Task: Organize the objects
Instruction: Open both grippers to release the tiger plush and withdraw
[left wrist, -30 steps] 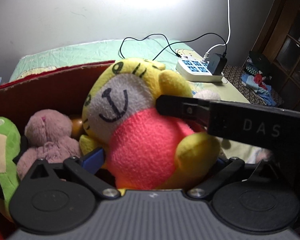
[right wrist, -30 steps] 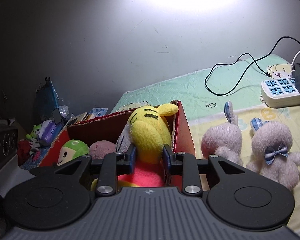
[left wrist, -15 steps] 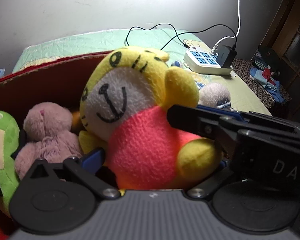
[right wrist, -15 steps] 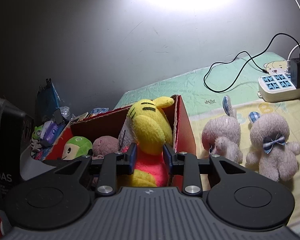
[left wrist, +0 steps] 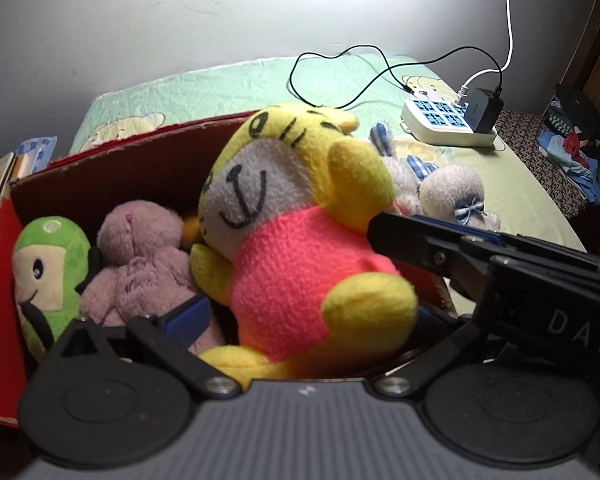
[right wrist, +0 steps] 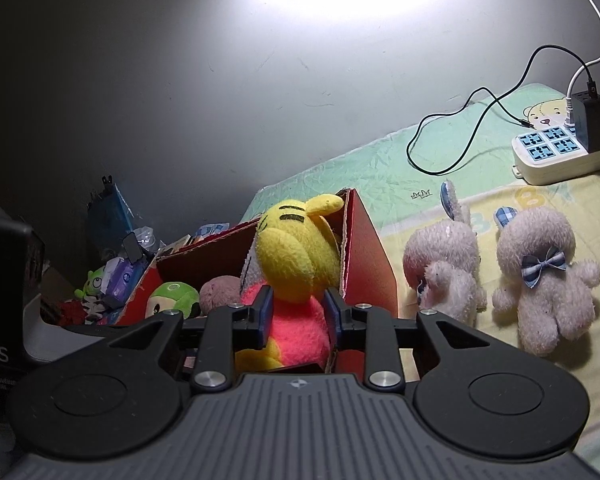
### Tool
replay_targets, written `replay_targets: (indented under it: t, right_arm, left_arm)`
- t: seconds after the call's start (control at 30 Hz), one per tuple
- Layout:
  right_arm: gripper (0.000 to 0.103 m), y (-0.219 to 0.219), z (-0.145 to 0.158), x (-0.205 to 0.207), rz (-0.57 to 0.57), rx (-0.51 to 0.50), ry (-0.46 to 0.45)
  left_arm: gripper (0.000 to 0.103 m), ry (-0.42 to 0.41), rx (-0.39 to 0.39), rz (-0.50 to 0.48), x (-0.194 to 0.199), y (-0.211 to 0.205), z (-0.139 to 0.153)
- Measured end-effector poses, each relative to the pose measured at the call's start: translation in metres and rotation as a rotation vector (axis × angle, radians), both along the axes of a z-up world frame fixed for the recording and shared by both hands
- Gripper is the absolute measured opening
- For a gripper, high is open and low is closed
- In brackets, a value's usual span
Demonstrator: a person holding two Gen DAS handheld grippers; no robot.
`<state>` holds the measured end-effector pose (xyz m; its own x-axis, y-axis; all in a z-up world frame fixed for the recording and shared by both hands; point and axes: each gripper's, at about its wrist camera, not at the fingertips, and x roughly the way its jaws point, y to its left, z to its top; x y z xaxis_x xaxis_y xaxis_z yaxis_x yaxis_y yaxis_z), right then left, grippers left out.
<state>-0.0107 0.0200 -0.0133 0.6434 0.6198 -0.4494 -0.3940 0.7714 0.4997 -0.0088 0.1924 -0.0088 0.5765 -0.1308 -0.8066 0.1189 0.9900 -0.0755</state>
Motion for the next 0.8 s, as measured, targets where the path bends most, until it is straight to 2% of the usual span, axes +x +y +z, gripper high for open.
replay_targets:
  t: [0.03, 0.1, 0.13, 0.57, 0.8]
  right_arm:
    - [0.032, -0.002, 0.0, -0.001, 0.004, 0.008, 0.001]
    - [0.044, -0.007, 0.001, -0.002, -0.003, 0.017, 0.001]
    - [0.045, -0.01, 0.002, -0.003, -0.004, 0.021, -0.001]
    - [0.046, -0.045, 0.006, -0.005, 0.029, 0.08, 0.017]
    - [0.046, -0.071, 0.008, -0.003, 0.044, 0.088, 0.024]
  left_arm:
    - [0.102, -0.004, -0.001, 0.003, -0.002, 0.0, 0.002]
    - [0.102, -0.006, -0.002, 0.012, -0.006, -0.001, 0.007]
    - [0.102, -0.006, 0.004, 0.018, -0.009, -0.002, 0.01]
    - [0.102, -0.057, 0.095, 0.086, -0.029, -0.035, 0.033]
    - [0.102, -0.072, 0.11, 0.104, -0.034, -0.064, 0.039]
